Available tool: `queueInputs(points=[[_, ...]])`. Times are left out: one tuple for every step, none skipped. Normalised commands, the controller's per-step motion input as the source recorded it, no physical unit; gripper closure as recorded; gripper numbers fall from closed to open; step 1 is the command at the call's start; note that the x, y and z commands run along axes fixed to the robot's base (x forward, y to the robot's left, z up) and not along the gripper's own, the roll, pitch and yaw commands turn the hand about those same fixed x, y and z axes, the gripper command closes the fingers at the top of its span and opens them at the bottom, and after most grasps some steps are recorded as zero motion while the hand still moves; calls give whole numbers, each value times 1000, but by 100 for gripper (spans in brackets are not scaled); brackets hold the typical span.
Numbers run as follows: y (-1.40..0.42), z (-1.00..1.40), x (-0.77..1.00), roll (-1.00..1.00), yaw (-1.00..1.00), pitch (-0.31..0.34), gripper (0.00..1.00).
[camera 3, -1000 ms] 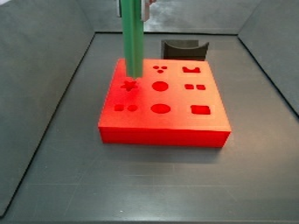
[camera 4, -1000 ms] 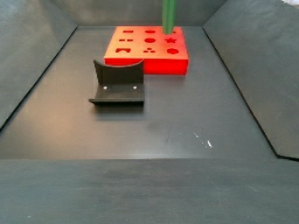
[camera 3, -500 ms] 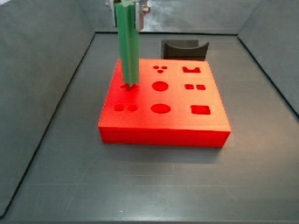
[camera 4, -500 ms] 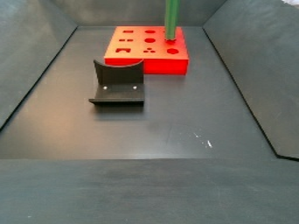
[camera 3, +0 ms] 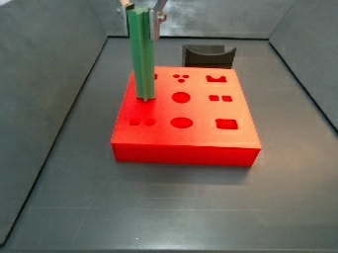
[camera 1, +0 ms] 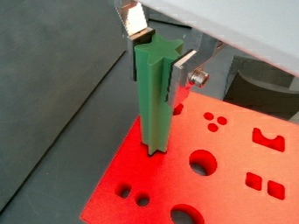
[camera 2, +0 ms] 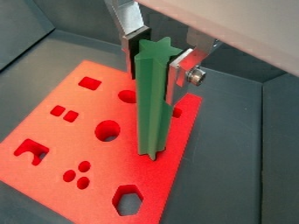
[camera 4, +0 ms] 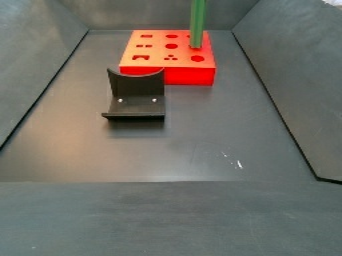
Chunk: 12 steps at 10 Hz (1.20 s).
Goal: Insert the star object.
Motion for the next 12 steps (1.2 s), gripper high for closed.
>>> queueInputs(points=[[-94, -51, 0, 0, 0, -64, 100], [-29, -109, 0, 0, 0, -49, 100], [0, -197, 0, -6, 0, -43, 100], [0, -317, 0, 0, 0, -19, 100], [0, -440, -57, 0, -111, -46, 100], [9, -860, -109, 0, -289, -60, 100], [77, -1000, -86, 0, -263, 0, 100], [34, -1000, 0, 0, -223, 0, 100], [37, -1000, 0, 0, -191, 0, 100], [34, -1000, 0, 0, -194, 0, 100], [23, -1000, 0, 0, -177, 0, 100], [0, -1000, 0, 0, -89, 0, 100]])
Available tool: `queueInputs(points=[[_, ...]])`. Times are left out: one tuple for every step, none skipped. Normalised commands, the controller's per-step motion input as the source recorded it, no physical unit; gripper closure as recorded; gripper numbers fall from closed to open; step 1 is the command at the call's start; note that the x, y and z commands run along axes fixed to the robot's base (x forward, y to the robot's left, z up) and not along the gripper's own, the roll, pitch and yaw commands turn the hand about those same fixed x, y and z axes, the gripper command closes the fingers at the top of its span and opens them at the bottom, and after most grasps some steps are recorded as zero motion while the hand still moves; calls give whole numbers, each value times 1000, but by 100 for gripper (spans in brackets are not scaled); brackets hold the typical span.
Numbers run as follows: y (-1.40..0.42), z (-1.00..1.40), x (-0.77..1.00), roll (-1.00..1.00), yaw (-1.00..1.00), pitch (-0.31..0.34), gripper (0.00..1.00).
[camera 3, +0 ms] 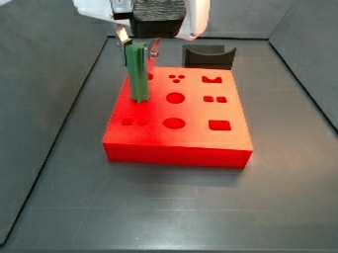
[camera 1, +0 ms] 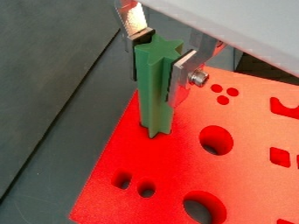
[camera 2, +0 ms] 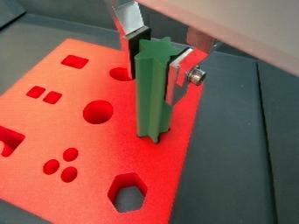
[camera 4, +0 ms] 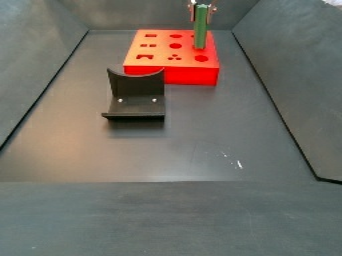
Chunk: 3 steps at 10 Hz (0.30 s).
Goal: Insert the star object.
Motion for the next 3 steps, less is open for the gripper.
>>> queueInputs(points=[[146, -714, 0, -189, -114, -71, 100], [-9, 0, 0, 27, 0, 0, 100], [0, 0, 0, 0, 0, 0, 100]])
